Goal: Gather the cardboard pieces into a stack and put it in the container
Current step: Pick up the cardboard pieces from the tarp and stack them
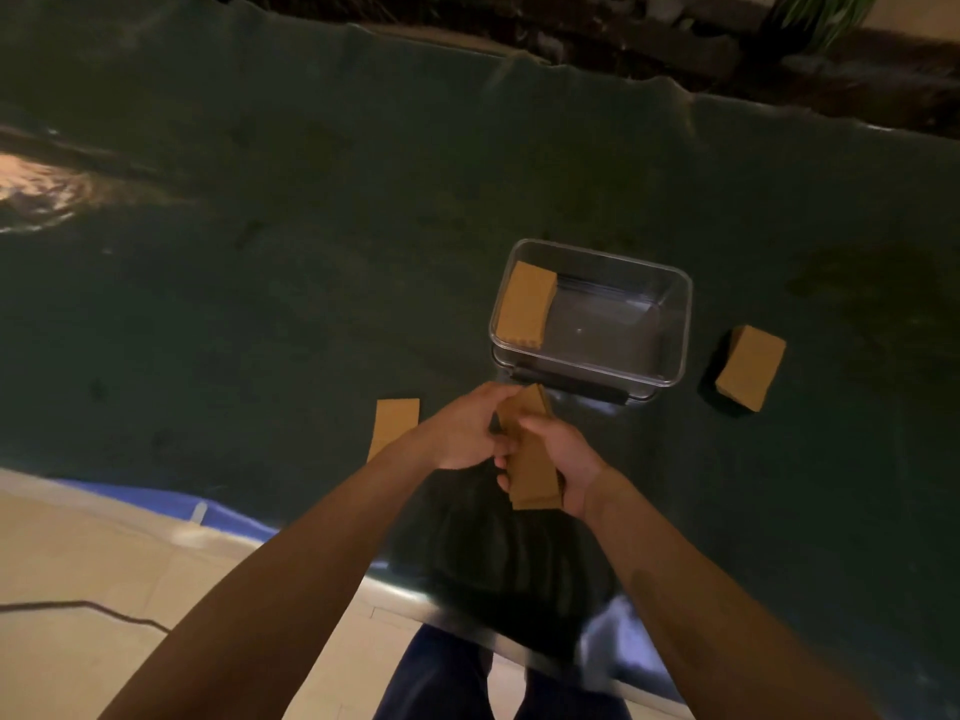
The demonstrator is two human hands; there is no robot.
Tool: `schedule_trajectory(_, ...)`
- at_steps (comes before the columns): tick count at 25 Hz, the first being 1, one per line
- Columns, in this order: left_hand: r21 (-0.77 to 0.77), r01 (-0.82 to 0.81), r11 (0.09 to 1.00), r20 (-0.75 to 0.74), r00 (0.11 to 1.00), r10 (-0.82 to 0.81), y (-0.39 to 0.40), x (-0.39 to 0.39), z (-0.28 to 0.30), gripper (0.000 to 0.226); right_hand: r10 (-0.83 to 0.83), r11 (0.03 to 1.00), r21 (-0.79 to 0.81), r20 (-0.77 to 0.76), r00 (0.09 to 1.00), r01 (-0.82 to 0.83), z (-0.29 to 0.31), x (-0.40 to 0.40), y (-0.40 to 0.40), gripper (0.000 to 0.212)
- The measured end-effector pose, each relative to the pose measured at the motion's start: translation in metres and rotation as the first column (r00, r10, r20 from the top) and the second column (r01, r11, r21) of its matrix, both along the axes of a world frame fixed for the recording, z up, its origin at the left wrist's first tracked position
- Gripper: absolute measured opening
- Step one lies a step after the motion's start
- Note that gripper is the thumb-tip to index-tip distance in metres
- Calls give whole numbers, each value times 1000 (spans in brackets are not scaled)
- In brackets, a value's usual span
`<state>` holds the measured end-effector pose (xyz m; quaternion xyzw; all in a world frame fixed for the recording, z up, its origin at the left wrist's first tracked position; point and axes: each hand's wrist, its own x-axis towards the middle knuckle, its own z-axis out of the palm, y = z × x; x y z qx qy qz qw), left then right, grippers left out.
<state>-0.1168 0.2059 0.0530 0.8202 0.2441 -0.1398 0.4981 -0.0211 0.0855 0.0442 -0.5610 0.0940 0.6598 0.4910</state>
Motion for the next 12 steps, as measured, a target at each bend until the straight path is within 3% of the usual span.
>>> schedule_trajectory(4, 31, 35, 999, -23, 999, -34, 10, -9, -13, 71, -30, 1000, -1, 20, 999, 30, -3, -6, 9, 31)
schedule_trajectory(6, 195, -10, 981, -40, 999, 18, 22, -24, -29, 76, -98, 994, 40, -9, 995, 98, -3, -9, 13, 31)
schedule_trajectory(8, 441, -73, 895, -101, 986, 130, 40, -51, -46, 77, -142, 988, 54, -30, 989, 144, -2, -11, 16, 31)
schedule_trajectory(10, 575, 40, 817, -262, 955, 137, 48, -88, -64, 79, -139, 989, 42, -23, 990, 140, -2, -11, 16, 31)
schedule_trajectory(12, 580, 183, 794, -388, 919, 71, 45, -116, -84, 82, -125, 992, 27, -14, 992, 125, -2, -12, 17, 31)
